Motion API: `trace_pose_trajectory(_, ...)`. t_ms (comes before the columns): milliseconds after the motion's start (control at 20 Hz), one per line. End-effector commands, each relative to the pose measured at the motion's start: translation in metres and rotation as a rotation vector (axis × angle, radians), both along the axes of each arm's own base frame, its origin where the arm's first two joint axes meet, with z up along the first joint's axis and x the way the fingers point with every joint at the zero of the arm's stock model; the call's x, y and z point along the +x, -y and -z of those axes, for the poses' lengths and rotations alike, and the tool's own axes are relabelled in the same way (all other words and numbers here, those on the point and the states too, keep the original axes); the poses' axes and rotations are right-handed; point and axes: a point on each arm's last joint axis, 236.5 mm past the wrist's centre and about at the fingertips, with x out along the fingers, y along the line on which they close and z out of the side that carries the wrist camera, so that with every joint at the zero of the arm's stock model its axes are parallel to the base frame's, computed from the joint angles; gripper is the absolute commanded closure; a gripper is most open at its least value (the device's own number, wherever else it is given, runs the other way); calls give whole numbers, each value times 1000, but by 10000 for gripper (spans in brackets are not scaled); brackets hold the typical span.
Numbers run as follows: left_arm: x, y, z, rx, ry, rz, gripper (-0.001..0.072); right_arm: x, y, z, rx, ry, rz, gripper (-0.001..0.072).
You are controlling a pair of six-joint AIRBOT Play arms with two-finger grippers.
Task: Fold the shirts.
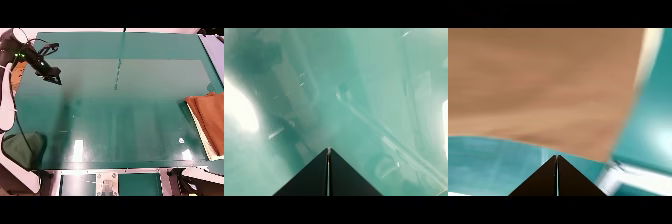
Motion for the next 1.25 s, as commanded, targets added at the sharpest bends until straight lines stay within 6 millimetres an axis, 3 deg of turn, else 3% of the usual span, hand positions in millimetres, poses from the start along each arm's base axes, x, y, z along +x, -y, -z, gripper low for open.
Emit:
trace_pose_trajectory(0,-2,7,-22,-33,32,-29,687,96,-23,-43,-102,272,-253,695)
trace_pose_trajectory(100,-15,21,-33,-82,21,-37,687,138,-76,-56,-141,367,-448,696)
trace_pose_trajectory(200,-38,37,-37,-121,-13,-40,687,148,-141,-45,-116,386,-615,696)
trace_pose_trajectory(300,-77,50,-32,-119,-49,-25,687,129,-211,-17,-43,350,-782,696)
trace_pose_trajectory(400,-123,60,-20,-119,-73,-37,687,103,-268,13,8,328,-917,696)
trace_pose_trajectory(550,-187,61,7,-116,-94,-123,686,77,-323,38,61,323,-1030,696)
trace_pose_trajectory(650,-217,54,20,-91,-96,-139,686,78,-347,37,74,358,-1098,695)
trace_pose_trajectory(750,-228,47,23,-64,-92,-150,685,79,-362,35,80,385,-1140,695)
trace_pose_trajectory(900,-228,46,24,-57,-87,-150,685,63,-367,38,115,329,-1173,680)
trace_pose_trajectory(1200,-228,46,23,-57,-88,-154,685,63,-367,38,115,328,-1174,679)
